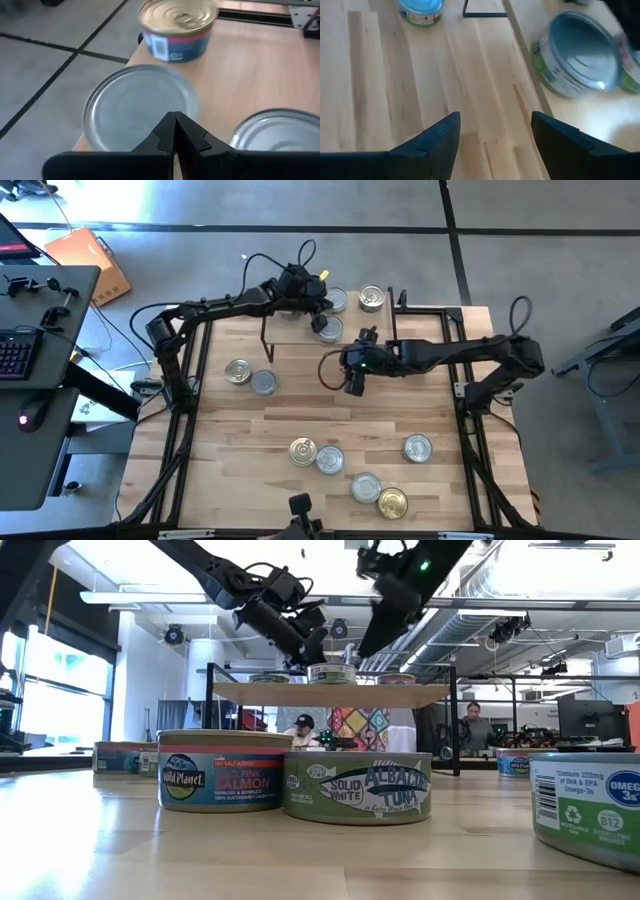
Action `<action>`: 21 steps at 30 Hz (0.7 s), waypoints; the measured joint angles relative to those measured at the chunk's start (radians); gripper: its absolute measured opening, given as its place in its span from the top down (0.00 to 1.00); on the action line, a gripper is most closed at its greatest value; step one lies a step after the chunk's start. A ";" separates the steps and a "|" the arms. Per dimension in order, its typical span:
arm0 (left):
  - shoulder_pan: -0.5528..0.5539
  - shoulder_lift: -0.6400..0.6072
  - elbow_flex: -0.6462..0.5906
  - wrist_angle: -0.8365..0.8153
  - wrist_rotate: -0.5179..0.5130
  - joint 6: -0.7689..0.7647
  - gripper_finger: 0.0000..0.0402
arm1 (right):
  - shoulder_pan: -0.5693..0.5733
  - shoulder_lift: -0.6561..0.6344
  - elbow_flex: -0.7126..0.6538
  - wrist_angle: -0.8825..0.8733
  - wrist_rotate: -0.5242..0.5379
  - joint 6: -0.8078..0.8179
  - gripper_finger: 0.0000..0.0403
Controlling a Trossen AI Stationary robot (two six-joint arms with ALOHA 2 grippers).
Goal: Stack canned seafood by type on shelf
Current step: Adjust the top light green can on the shelf
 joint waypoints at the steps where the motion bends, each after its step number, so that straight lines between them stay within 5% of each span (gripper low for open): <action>1: -0.005 -0.007 0.000 0.000 0.000 0.005 1.00 | -0.003 0.015 0.000 0.029 -0.001 -0.018 0.41; 11: -0.023 -0.168 0.002 -0.132 -0.017 0.054 1.00 | -0.084 0.077 0.000 0.237 -0.027 -0.096 0.41; 21: -0.090 -0.326 -0.048 -0.280 -0.160 0.104 1.00 | -0.180 0.068 0.000 0.162 0.051 -0.034 0.41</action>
